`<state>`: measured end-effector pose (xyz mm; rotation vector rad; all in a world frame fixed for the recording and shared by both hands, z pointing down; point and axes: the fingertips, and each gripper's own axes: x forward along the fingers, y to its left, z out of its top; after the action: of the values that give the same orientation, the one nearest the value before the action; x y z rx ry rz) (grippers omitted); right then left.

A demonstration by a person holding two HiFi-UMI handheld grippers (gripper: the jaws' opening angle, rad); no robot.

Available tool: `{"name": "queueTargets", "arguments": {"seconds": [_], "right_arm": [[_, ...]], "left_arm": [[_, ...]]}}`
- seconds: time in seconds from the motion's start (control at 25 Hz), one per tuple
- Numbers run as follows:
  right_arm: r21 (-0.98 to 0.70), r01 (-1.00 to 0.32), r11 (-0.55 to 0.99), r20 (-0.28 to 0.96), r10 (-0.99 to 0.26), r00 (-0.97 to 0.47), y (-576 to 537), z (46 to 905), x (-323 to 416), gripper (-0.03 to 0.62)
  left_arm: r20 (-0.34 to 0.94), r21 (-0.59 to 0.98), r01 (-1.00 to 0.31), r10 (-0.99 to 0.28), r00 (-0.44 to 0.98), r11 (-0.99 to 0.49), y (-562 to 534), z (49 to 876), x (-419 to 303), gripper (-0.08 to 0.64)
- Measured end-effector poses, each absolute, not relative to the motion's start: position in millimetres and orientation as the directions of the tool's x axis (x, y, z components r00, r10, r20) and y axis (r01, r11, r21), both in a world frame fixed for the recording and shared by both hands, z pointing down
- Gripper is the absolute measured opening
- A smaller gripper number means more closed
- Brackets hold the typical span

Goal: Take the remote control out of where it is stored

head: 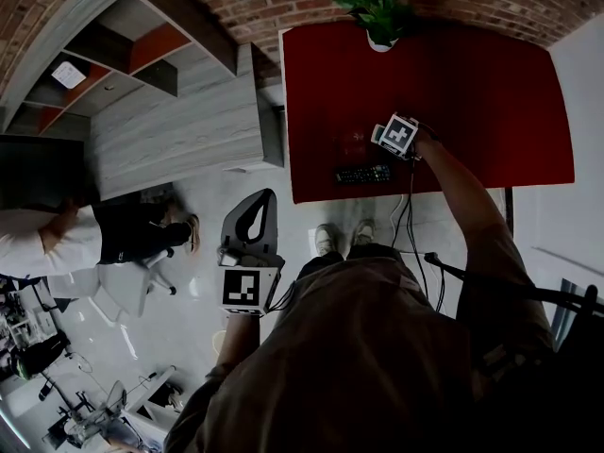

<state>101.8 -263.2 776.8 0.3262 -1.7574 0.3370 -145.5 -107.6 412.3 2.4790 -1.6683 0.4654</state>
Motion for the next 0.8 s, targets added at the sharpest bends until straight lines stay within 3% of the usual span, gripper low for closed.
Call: {"name": "queueTargets", "arguments": {"seconds": [0.44,0.8], "right_arm": [[-0.032,-0.429,0.903,0.928,-0.132,-0.348,-268.9,728.2,97.2,0.287],[0.063,-0.47,0.881,0.813,-0.318,-0.488,-267.3,653.5,85.1,0.285]], "left_arm": [[0.299,-0.101,-0.909,-0.884,0.36,-0.404,-110.5,408.1,-146.0,0.009],[0.268,-0.128,-0.898,-0.886,0.377,-0.421,-118.3,398.9,-146.5,0.009]]}}
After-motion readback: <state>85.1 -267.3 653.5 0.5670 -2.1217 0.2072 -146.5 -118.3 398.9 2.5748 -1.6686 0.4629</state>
